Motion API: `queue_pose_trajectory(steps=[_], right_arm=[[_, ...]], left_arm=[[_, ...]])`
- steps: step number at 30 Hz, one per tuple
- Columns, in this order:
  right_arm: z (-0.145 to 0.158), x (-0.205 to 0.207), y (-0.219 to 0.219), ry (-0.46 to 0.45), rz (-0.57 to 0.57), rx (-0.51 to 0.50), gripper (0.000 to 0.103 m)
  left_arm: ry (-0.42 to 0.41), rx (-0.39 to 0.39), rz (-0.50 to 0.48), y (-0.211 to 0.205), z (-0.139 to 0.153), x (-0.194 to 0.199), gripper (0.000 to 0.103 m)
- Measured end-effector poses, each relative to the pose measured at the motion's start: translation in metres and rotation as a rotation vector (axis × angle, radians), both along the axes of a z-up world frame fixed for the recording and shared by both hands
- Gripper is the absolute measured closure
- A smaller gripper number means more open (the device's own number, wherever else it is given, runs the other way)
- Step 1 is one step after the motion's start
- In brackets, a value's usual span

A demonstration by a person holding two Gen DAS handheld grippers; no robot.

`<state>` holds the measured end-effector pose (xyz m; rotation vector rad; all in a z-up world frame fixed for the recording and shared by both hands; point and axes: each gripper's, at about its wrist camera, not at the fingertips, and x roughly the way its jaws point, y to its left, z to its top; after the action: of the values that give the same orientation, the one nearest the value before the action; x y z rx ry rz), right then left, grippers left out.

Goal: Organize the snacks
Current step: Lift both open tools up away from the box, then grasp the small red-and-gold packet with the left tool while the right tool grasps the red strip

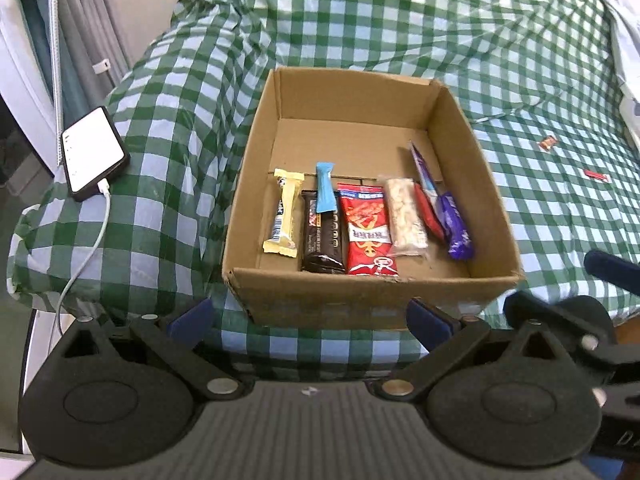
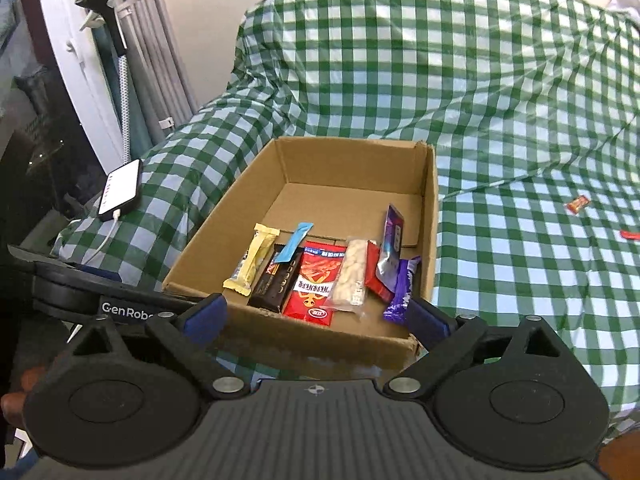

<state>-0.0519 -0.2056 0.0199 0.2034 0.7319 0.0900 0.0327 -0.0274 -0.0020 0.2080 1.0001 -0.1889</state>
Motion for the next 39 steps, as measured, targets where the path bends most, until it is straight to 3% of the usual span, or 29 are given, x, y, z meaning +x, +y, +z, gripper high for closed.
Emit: queue_pose_trajectory(steps=[18,27,33,39], right_arm=[[0.025,-0.046,-0.006,-0.124,-0.033,0.002,0.004],[0.020,-0.048,-0.032,-0.151,-0.073,0.025,0.004],[0.005,-0.048,-0.109,-0.136,-0.288,0.033,0.003],[-0.024,-0.044,-0.220,-0.093,-0.579,0.014,0.003]], left_arm=[[-0.101,0.017,-0.005,-0.007,0.029,-0.042,0.000],[-0.068,0.041,-0.055,-0.043,0.029,-0.026,0.000],[0.010,0.017,-0.134,-0.114,0.023,0.015,0.000],[-0.025,0.031,-0.274,-0.224,0.011,0.063,0.000]])
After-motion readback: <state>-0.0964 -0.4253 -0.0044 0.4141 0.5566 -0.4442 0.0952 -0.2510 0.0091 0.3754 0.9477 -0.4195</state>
